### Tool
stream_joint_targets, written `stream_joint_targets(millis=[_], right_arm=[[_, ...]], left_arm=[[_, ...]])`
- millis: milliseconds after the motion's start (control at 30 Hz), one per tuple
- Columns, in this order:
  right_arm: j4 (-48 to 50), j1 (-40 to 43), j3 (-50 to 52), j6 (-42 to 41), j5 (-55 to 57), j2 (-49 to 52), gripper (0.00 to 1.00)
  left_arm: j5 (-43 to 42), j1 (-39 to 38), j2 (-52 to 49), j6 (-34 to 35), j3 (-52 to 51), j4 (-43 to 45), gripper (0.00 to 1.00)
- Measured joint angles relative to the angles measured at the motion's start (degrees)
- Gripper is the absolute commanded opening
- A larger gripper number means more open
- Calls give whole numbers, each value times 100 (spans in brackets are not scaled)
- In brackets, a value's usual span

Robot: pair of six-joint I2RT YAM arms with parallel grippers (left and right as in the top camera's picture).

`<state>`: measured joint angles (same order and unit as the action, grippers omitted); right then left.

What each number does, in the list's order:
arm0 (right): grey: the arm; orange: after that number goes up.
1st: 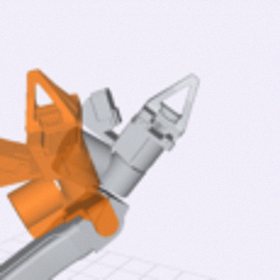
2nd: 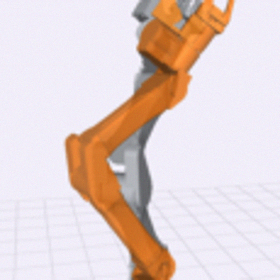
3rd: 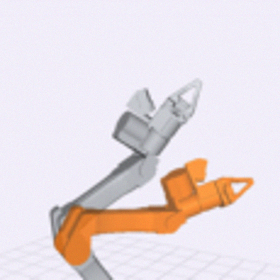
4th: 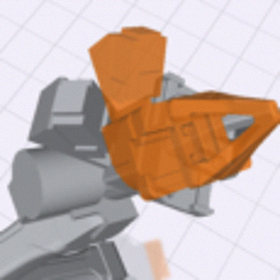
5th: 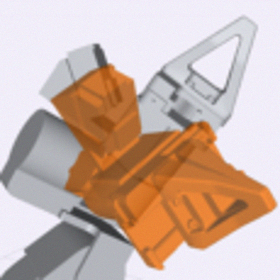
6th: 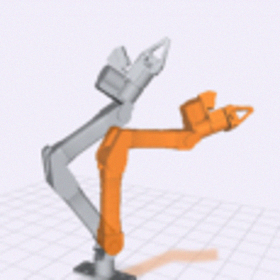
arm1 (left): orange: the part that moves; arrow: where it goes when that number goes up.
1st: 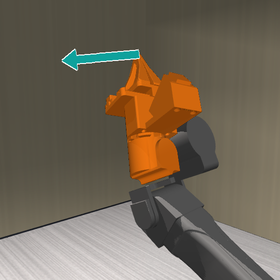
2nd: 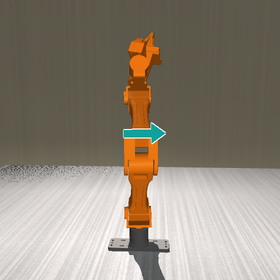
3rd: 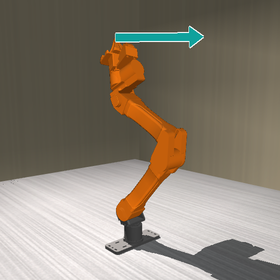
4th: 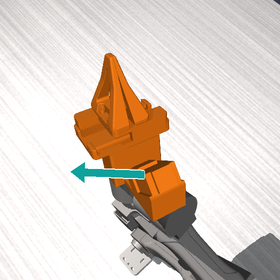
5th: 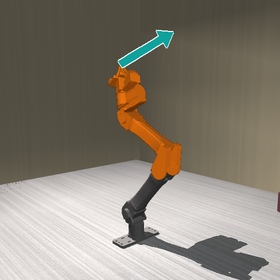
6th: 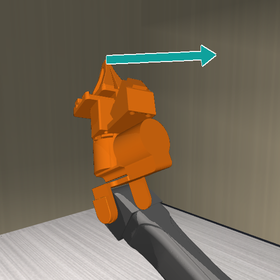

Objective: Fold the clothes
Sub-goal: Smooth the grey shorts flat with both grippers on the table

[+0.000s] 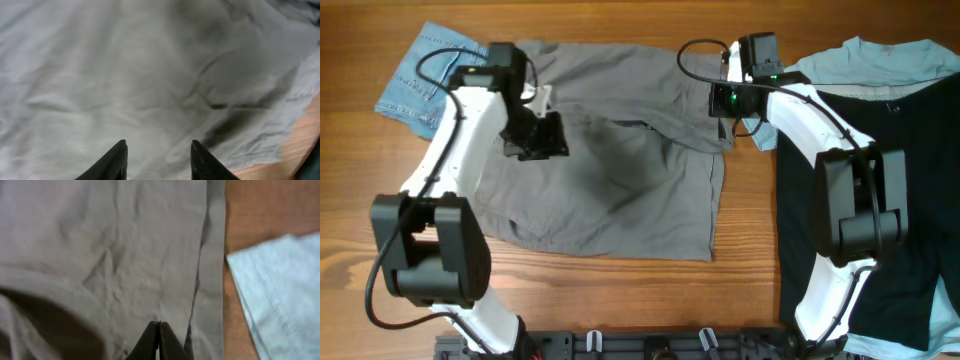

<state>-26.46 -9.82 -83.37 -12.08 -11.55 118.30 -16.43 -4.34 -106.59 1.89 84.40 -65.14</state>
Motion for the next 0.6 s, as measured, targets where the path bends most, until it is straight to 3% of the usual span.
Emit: stream_joint_targets(millis=[67, 133, 167, 233, 333, 367, 433, 500, 533, 600], right_arm=[[387, 11, -98, 31, 0, 0, 14], [916, 26, -160, 55, 0, 2, 48], [1082, 28, -186, 59, 2, 2, 57], [1268, 28, -216, 39, 4, 70, 63], [1303, 28, -243, -66, 2, 542, 81], [1300, 28, -240, -63, 0, 667, 82], [1327, 28, -264, -90, -7, 844, 75], [1340, 28, -282, -111, -2, 887, 33], [1388, 28, -291, -103, 0, 940, 8], [1620, 39, -310, -269, 151, 1060, 4]], left_arm=[[0, -205, 0, -35, -2, 2, 49], [0, -280, 0, -59, -2, 17, 54], [0, -284, 0, -66, -2, 20, 56], [0, -284, 0, -76, -4, -24, 57], [0, -284, 0, -79, -7, -199, 57], [0, -284, 0, -79, -7, -256, 58], [0, -284, 0, -79, -7, -289, 58], [0, -284, 0, -79, -7, -293, 58], [0, -284, 0, -79, -7, -297, 58], [0, -284, 0, -79, -7, -302, 57]])
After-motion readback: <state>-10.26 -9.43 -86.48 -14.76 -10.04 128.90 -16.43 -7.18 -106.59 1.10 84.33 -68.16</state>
